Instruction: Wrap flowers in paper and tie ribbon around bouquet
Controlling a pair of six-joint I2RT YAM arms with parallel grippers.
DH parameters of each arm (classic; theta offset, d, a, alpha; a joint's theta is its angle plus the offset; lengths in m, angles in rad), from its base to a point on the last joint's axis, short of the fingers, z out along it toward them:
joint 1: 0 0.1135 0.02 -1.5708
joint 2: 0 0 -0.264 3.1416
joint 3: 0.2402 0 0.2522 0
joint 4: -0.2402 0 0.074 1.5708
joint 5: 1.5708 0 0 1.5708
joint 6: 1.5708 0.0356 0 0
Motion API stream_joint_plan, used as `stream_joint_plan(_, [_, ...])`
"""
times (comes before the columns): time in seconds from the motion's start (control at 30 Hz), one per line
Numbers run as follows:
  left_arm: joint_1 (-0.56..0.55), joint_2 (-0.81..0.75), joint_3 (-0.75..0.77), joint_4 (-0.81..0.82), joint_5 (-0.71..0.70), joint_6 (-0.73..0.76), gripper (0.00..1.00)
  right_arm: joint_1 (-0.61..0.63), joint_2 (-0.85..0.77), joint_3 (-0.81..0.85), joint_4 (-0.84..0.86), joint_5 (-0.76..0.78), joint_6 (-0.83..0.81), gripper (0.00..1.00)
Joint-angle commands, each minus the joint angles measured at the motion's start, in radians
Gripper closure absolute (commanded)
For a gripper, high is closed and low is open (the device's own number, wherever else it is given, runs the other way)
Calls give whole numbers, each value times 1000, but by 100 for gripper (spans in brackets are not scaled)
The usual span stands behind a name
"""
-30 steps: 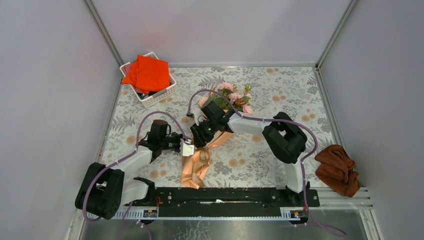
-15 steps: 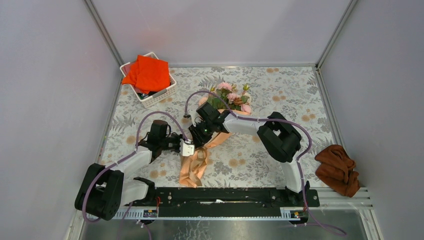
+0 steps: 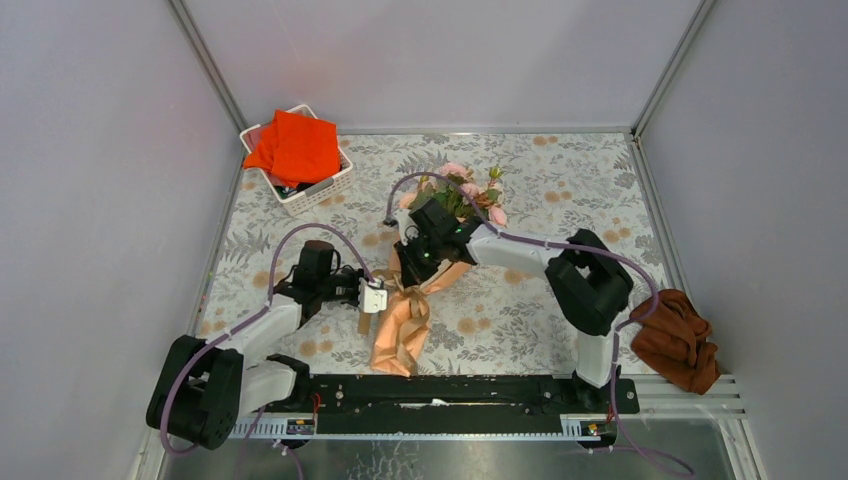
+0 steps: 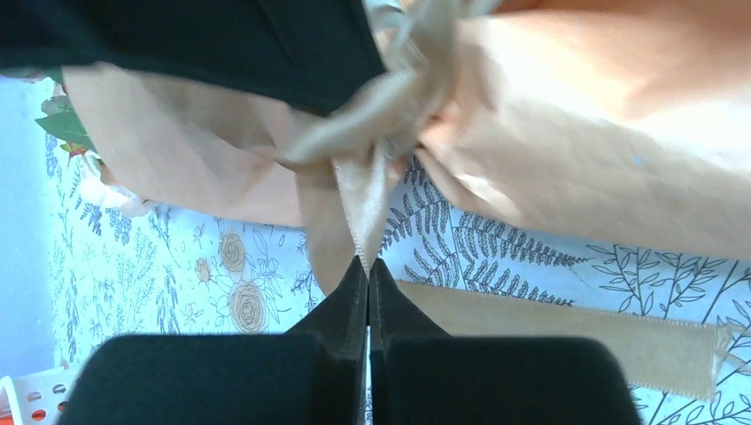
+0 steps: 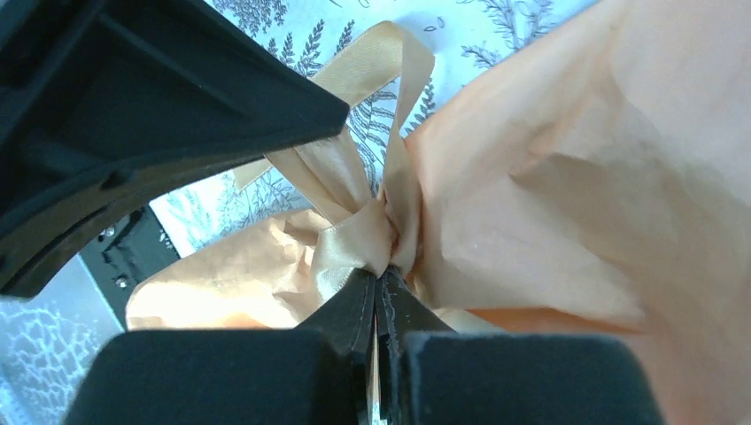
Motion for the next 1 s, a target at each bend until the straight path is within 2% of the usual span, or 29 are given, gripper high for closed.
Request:
stream_joint_plan(0.0, [-8,-23,18,-27,30,-17,100,-78,-136,-76,67,-60,60,100])
stream_joint_plan(0.4, [-39,9,-6,74,5,-9,100,-145,-179,-154,100,-179,50,100])
stream_joint_plan(0.47, [-40,2,-11,70,6,-5,90,-148,-184,-174,133,-224,52,100])
stream_joint_plan(0.6, [-54,-38,14,-16,24,10,52,-148,-181,-203,189,-271,47,100])
stream_joint_plan(0.63, [-57,-54,27,-52,35,17,48,-149,-178,-209,198,-278,39,100])
stream_joint_plan(0.7, [-58,-96,60,-142,70,41,44,-150,-173,-223,215,-293,28,99])
stream_joint_plan(0.8, [-61,-148,97,-306,150,162,41,-160,-165,-242,265,-323,30,95])
stream_joint_plan(0.9, [-116,-172,106,-363,182,197,43,-173,-163,-250,289,-347,36,92])
stream_joint_plan(0.97, [-172,-139,100,-351,172,206,49,-188,-169,-268,321,-364,49,91])
